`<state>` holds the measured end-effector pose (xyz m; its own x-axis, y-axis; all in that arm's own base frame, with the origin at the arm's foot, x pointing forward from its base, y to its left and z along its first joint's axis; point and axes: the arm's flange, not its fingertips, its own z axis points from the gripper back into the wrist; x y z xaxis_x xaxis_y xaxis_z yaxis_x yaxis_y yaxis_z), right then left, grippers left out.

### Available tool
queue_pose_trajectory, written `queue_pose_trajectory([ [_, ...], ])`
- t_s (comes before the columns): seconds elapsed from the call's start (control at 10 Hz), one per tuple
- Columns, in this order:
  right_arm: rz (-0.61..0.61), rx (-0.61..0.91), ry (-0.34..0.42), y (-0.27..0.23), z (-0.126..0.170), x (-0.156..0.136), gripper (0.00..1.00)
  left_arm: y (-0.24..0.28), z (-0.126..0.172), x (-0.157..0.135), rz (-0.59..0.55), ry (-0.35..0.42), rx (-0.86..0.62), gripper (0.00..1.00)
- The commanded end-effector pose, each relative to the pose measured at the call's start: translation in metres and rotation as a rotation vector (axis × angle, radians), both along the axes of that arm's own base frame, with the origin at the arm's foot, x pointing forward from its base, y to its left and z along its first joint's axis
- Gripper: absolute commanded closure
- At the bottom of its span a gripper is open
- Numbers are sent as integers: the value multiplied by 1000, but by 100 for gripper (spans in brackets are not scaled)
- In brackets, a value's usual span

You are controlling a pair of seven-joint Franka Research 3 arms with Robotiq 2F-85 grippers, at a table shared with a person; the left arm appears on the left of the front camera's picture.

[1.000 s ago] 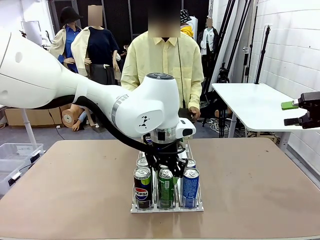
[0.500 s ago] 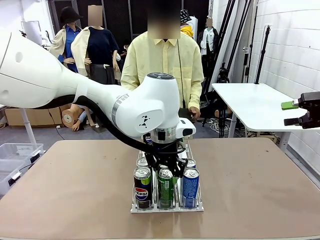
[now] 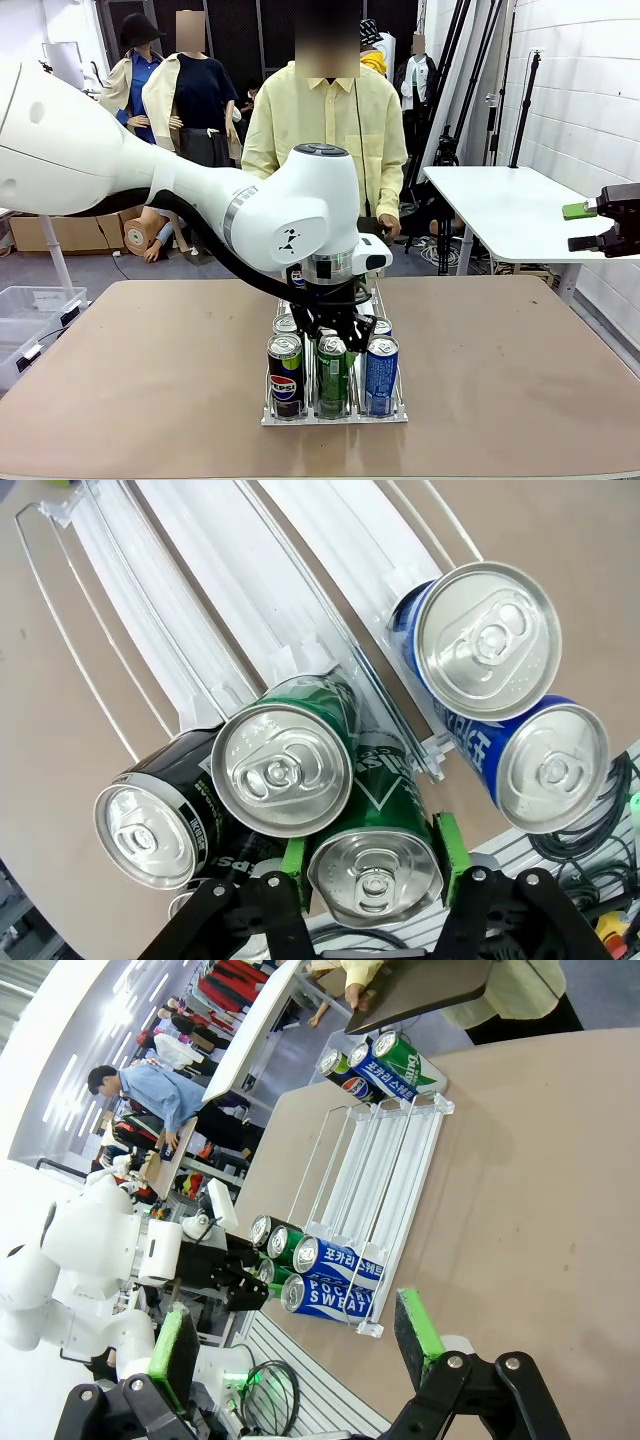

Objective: Retrieve and hand over the desired beverage to the person.
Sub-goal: Pick up a can of the same type that the person held from the Automatic Can Dispenser.

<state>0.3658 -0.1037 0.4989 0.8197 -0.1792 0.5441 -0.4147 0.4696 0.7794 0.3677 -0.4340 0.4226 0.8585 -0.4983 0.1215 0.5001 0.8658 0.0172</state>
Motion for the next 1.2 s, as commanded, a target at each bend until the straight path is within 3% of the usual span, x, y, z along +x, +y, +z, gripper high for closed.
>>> queue_pose_trajectory([
  [0.0,1,3,-1,0,0,0,0,-3,35,-6,-4,-32,2,100],
  [0.6,1,3,-1,0,0,0,0,6,112,-14,-12,-44,1,100],
  [1.1,1,3,-1,0,0,0,0,48,159,-19,-19,-30,-49,100],
])
